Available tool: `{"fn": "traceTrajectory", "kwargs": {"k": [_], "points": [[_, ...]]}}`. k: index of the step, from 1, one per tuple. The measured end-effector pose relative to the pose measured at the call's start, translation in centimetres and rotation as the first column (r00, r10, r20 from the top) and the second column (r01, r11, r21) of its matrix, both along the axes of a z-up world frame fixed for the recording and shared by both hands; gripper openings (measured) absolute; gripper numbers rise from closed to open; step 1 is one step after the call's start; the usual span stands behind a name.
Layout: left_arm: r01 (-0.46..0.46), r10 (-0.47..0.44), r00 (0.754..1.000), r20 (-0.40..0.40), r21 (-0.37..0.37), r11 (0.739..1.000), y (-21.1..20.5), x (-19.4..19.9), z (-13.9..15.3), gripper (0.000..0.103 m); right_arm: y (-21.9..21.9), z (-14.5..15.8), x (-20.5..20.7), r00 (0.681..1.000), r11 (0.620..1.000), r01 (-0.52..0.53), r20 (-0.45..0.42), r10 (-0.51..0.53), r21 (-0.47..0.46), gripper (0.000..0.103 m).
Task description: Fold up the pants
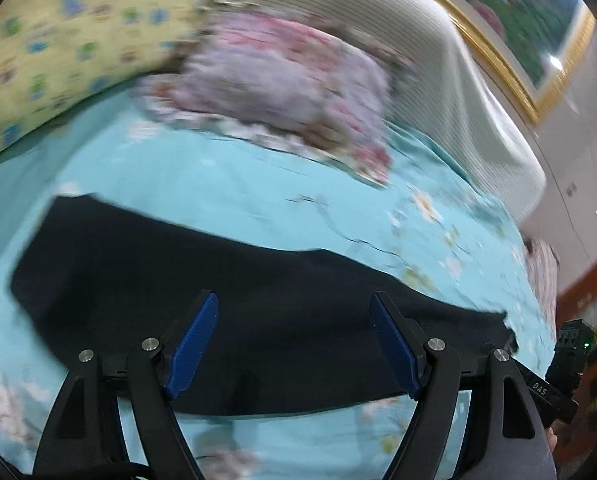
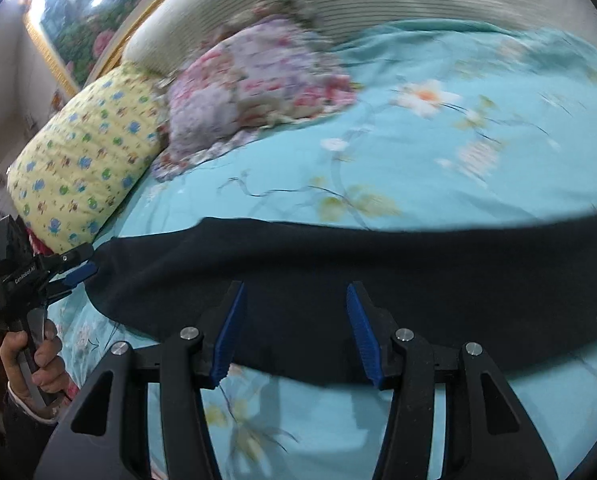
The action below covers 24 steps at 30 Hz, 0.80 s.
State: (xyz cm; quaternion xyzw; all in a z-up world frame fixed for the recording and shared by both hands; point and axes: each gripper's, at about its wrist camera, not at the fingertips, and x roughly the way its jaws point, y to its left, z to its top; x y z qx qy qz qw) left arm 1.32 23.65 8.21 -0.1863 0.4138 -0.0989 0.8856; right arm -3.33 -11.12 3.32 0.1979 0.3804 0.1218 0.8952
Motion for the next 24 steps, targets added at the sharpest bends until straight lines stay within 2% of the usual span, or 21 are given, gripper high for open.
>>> {"fn": "traceTrajectory", "kwargs": {"k": [5, 8, 15, 19, 22, 24], "points": [[0.141, -0.141, 0.990, -0.015, -0.001, 0.990, -6.3, 1.6, 0.5, 0.079, -4.7, -0.7, -3.0, 0.992, 0.992, 0.124, -0.018, -0.124, 0.038, 0.053], [0.233, -0.234, 0.971, -0.044, -0.015, 0.972, -10.2, 2.8, 0.2, 0.079, -7.3, -1.0, -4.4, 0.981, 0.978, 0.195, -0.036, -0.193, 0.077, 0.053], [0.422, -0.422, 0.902, -0.086, -0.017, 0.906, -18.3, 4.9, -0.4, 0.080, -11.9, -2.0, -6.7, 0.944, 0.938, 0.330, -0.065, -0.324, 0.106, 0.053], [0.512, -0.512, 0.850, -0.126, -0.032, 0.858, -22.6, 6.6, -1.4, 0.080, -14.2, -3.0, -7.3, 0.918, 0.909, 0.395, -0.099, -0.385, 0.129, 0.053], [0.592, -0.588, 0.795, -0.149, -0.018, 0.805, -26.2, 7.7, -1.9, 0.080, -15.7, -3.5, -7.4, 0.902, 0.889, 0.431, -0.111, -0.418, 0.154, 0.053], [0.649, -0.644, 0.749, -0.158, -0.024, 0.760, -28.6, 8.7, -2.3, 0.080, -16.4, -3.8, -7.2, 0.898, 0.880, 0.440, -0.115, -0.425, 0.177, 0.053]]}}
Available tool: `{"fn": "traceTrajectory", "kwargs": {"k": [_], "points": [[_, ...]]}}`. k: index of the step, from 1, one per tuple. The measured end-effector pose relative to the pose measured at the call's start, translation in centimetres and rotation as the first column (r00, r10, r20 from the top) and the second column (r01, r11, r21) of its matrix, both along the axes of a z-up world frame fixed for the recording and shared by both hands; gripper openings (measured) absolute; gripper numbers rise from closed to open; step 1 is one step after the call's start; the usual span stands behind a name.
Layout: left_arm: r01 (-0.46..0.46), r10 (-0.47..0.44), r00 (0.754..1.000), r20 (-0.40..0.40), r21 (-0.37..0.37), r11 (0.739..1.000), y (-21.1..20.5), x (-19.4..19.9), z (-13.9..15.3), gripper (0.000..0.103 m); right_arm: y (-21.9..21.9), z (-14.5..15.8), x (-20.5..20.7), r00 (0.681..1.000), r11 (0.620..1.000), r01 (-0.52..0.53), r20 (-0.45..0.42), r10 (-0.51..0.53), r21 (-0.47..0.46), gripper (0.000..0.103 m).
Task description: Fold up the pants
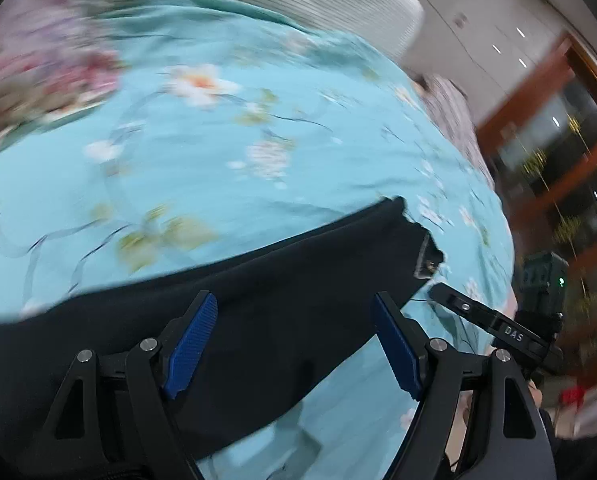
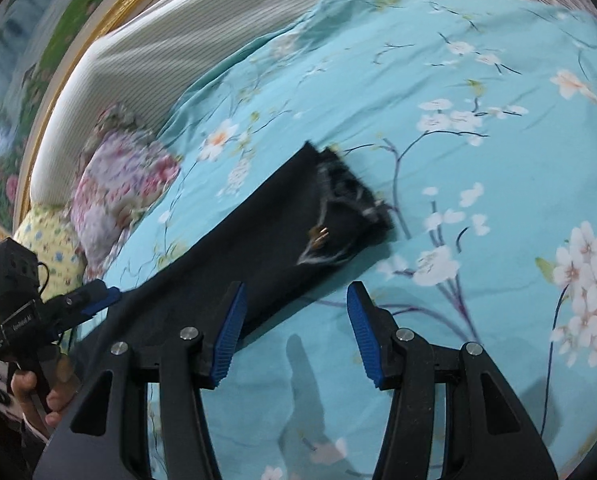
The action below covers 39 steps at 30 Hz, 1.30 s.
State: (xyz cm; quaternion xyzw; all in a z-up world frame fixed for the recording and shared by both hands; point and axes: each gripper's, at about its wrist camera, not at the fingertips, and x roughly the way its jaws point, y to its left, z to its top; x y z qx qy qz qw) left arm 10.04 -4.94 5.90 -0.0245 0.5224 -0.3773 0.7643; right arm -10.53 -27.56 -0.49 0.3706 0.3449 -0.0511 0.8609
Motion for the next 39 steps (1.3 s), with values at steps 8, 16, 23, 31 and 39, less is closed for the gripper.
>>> {"fn": "traceTrajectory", "kwargs": {"k": [8, 16, 23, 31, 39], "points": [[0.257, -0.256, 0.960, -0.115, -0.007, 0.966, -8.7, 3.9, -2.1, 0.080, -1.6, -2.0, 0.7, 0.998, 0.992, 0.052, 0.037, -0.057, 0.117, 0.053], [0.392, -0.378, 0.905, -0.193, 0.035, 0.919, -16.0, 5.3, -5.3, 0.077, -2.9, -3.6, 1.7, 0.993, 0.978, 0.067, 0.078, -0.084, 0.196, 0.012], [0.446, -0.431, 0.890, -0.148, 0.093, 0.890, -19.8, 4.9, -5.9, 0.045, -2.5, -2.6, -0.2, 0.991, 0.987, 0.057, 0.114, -0.074, 0.148, 0.011], [0.426, -0.420, 0.898, -0.129, 0.016, 0.905, -18.5, 4.1, -4.7, 0.023, -2.3, -2.8, -0.5, 0.986, 0.981, 0.044, 0.150, -0.073, 0.189, 0.011], [0.392, -0.398, 0.915, -0.071, -0.087, 0.916, -15.0, 3.2, -0.9, 0.021, 0.1, 0.8, -0.4, 0.957, 0.985, -0.066, 0.289, 0.018, 0.157, 0.011]]}}
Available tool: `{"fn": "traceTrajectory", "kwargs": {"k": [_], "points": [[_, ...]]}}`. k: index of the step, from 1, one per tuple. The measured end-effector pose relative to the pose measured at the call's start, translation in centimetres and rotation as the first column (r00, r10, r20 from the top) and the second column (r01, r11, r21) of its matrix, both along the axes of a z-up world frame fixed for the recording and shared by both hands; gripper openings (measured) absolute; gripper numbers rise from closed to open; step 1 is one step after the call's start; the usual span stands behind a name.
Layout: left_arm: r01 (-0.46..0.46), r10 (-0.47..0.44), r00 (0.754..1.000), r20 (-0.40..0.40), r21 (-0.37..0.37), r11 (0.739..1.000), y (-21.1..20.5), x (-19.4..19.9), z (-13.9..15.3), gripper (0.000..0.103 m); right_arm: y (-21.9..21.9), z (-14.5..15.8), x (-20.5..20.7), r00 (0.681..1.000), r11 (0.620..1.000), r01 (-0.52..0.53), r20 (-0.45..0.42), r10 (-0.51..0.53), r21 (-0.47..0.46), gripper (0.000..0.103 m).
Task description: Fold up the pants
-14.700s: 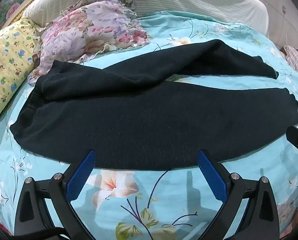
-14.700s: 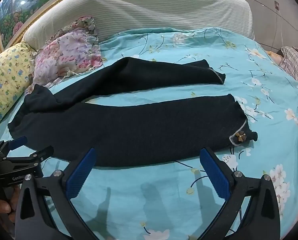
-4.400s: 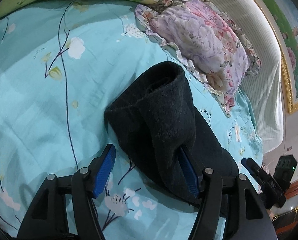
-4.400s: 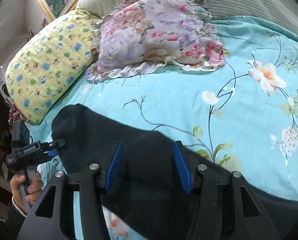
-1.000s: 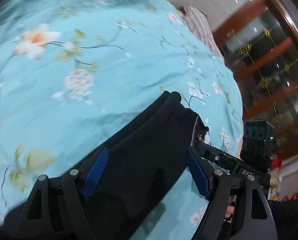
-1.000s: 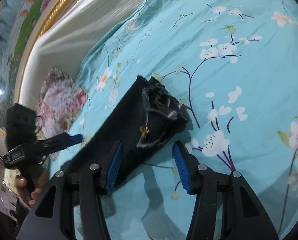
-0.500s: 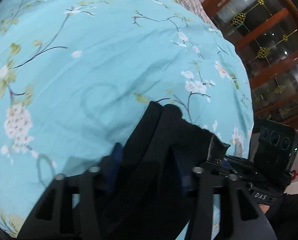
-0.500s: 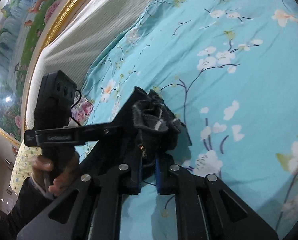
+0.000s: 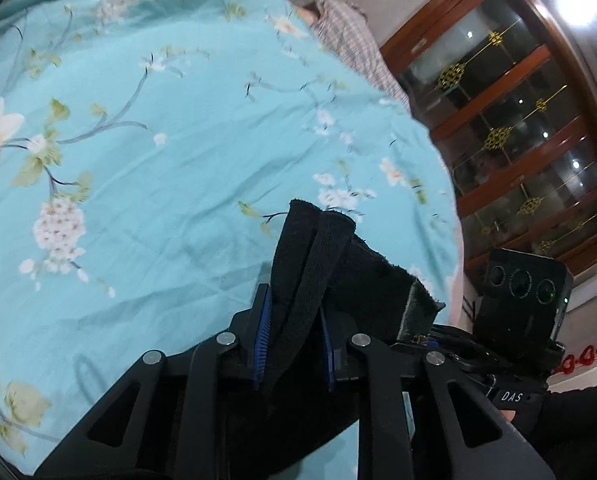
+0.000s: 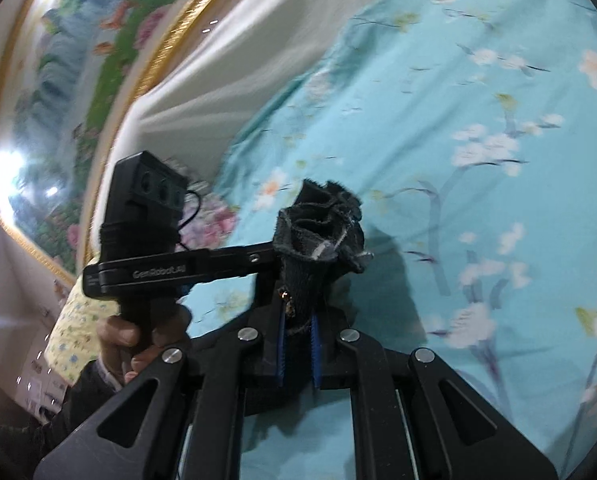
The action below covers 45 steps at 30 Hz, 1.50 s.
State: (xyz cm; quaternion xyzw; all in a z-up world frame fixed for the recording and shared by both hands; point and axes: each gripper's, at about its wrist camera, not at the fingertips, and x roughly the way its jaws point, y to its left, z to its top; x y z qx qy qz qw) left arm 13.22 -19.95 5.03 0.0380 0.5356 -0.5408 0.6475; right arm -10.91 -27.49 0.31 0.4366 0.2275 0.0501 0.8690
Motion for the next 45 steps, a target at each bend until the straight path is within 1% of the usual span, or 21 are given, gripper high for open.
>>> {"fn": "traceTrajectory", "kwargs": {"k": [4, 8, 11, 12, 17, 18, 24, 27, 34, 36, 38, 40, 42, 43, 44, 45], "points": [[-0.055, 0.055, 0.998, -0.002, -0.088, 0.995, 3.8, -0.7, 2.1, 0.021, 1.4, 1.4, 0.5, 0.995, 0.997, -0.081, 0.064, 0.079, 0.019, 0.011], [-0.117, 0.114, 0.993, -0.027, -0.160, 0.980, 8.3, -1.0, 3.0, 0.021, 4.1, 3.0, 1.2, 0.977, 0.984, -0.180, 0.110, 0.180, -0.014, 0.011], [-0.175, 0.171, 0.984, -0.041, -0.190, 0.966, 11.8, -1.1, 3.1, 0.021, 6.2, 3.5, 2.1, 0.967, 0.974, -0.226, 0.109, 0.228, -0.032, 0.011], [-0.192, 0.187, 0.981, -0.047, -0.195, 0.962, 12.6, -1.1, 3.0, 0.019, 6.8, 3.5, 2.4, 0.964, 0.970, -0.241, 0.109, 0.242, -0.030, 0.011], [-0.271, 0.262, 0.962, -0.069, -0.211, 0.939, 17.6, -1.1, 2.1, 0.019, 10.2, 3.1, 4.1, 0.945, 0.949, -0.313, 0.083, 0.316, -0.046, 0.011], [-0.286, 0.276, 0.958, -0.074, -0.212, 0.935, 18.1, -1.3, 1.8, 0.019, 10.8, 2.9, 4.4, 0.941, 0.943, -0.327, 0.076, 0.331, -0.053, 0.011], [-0.379, 0.360, 0.925, -0.125, -0.206, 0.902, 22.5, -1.4, -0.5, 0.019, 13.8, 1.9, 6.5, 0.911, 0.908, -0.410, 0.021, 0.413, -0.085, 0.011], [-0.420, 0.397, 0.905, -0.152, -0.185, 0.888, 24.1, -1.6, -1.9, 0.018, 14.8, 1.1, 7.2, 0.897, 0.894, -0.440, -0.003, 0.441, -0.089, 0.011], [-0.512, 0.489, 0.852, -0.185, -0.102, 0.853, 26.5, -2.6, -5.4, 0.018, 17.0, -1.6, 8.8, 0.871, 0.865, -0.489, -0.113, 0.477, -0.114, 0.011], [-0.533, 0.514, 0.838, -0.184, -0.072, 0.843, 27.2, -3.0, -6.0, 0.018, 17.3, -2.2, 9.2, 0.865, 0.860, -0.498, -0.137, 0.483, -0.113, 0.015], [-0.555, 0.538, 0.822, -0.188, -0.050, 0.830, 27.8, -3.4, -6.4, 0.019, 17.7, -2.7, 9.7, 0.851, 0.847, -0.518, -0.176, 0.495, -0.118, 0.016], [-0.579, 0.560, 0.805, -0.196, -0.053, 0.814, 28.9, -3.9, -6.6, 0.024, 17.8, -2.9, 9.8, 0.846, 0.844, -0.523, -0.191, 0.498, -0.117, 0.018], [-0.606, 0.587, 0.787, -0.190, -0.055, 0.794, 29.8, -4.4, -6.4, 0.033, 17.9, -2.6, 9.7, 0.843, 0.840, -0.528, -0.198, 0.500, -0.126, 0.022], [-0.622, 0.605, 0.775, -0.183, -0.055, 0.781, 30.3, -4.6, -6.2, 0.036, 18.1, -2.4, 9.6, 0.838, 0.834, -0.536, -0.198, 0.508, -0.129, 0.028], [-0.646, 0.629, 0.757, -0.175, -0.057, 0.761, 31.1, -5.0, -6.0, 0.046, 18.2, -2.1, 9.5, 0.834, 0.830, -0.543, -0.194, 0.516, -0.128, 0.033], [-0.663, 0.647, 0.743, -0.173, -0.061, 0.746, 31.6, -5.3, -5.8, 0.053, 18.4, -1.9, 9.4, 0.831, 0.825, -0.550, -0.188, 0.524, -0.130, 0.044]]}}
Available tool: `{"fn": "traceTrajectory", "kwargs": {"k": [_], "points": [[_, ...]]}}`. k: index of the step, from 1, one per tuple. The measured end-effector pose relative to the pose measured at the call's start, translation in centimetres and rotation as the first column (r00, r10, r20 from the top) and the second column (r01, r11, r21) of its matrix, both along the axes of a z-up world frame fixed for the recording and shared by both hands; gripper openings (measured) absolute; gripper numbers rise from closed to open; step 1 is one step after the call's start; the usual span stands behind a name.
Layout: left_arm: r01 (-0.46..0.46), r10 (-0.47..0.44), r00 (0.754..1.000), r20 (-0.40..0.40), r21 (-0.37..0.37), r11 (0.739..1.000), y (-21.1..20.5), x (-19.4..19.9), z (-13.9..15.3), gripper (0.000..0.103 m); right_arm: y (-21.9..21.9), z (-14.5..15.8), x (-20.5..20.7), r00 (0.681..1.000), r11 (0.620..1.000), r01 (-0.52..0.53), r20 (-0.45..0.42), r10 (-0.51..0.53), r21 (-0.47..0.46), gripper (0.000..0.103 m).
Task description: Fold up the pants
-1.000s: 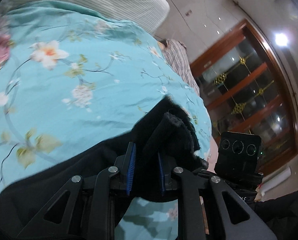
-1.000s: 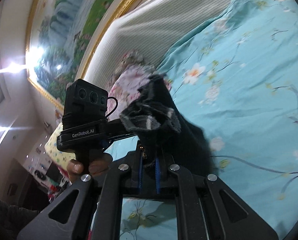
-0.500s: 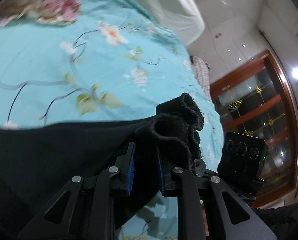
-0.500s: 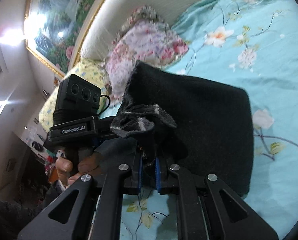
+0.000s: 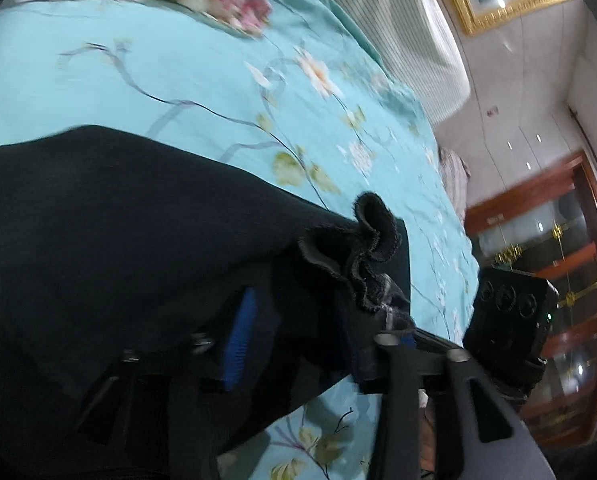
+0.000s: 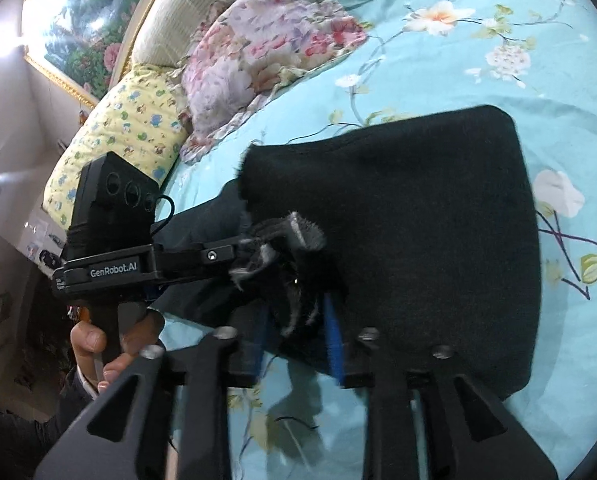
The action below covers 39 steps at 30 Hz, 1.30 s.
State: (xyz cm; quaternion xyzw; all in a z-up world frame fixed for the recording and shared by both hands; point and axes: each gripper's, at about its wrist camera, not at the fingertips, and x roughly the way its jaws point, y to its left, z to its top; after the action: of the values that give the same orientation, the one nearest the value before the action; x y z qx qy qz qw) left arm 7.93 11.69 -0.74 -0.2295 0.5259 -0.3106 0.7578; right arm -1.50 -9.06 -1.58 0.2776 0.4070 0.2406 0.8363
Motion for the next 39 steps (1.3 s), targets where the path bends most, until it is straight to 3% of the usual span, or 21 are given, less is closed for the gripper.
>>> {"fn": "traceTrajectory", "kwargs": {"k": [2, 10, 16, 27, 39], "points": [[-0.047, 0.047, 0.999, 0.010, -0.011, 0.999, 1.3, -0.8, 0.5, 0.057, 0.6, 0.6, -0.3, 1.000, 1.000, -0.015, 0.006, 0.015, -0.015, 0.053], [-0.201, 0.202, 0.979, 0.010, -0.025, 0.979, 6.3, -4.9, 1.4, 0.064, 2.2, 2.7, -0.7, 0.997, 0.997, -0.071, 0.035, 0.072, -0.022, 0.055], [-0.373, 0.374, 0.927, 0.023, -0.038, 0.927, 10.6, -7.9, 1.7, 0.064, 3.8, 4.1, -0.4, 0.991, 0.993, -0.115, 0.063, 0.117, -0.027, 0.055], [-0.500, 0.500, 0.866, -0.013, -0.024, 0.866, 16.6, -12.6, 1.5, 0.067, 9.0, 5.3, 0.9, 0.970, 0.973, -0.223, 0.081, 0.227, -0.060, 0.055], [-0.666, 0.666, 0.745, -0.037, 0.001, 0.746, 24.1, -15.6, 1.5, 0.077, 13.9, 6.5, 3.4, 0.942, 0.943, -0.314, 0.091, 0.324, -0.115, 0.055]]}}
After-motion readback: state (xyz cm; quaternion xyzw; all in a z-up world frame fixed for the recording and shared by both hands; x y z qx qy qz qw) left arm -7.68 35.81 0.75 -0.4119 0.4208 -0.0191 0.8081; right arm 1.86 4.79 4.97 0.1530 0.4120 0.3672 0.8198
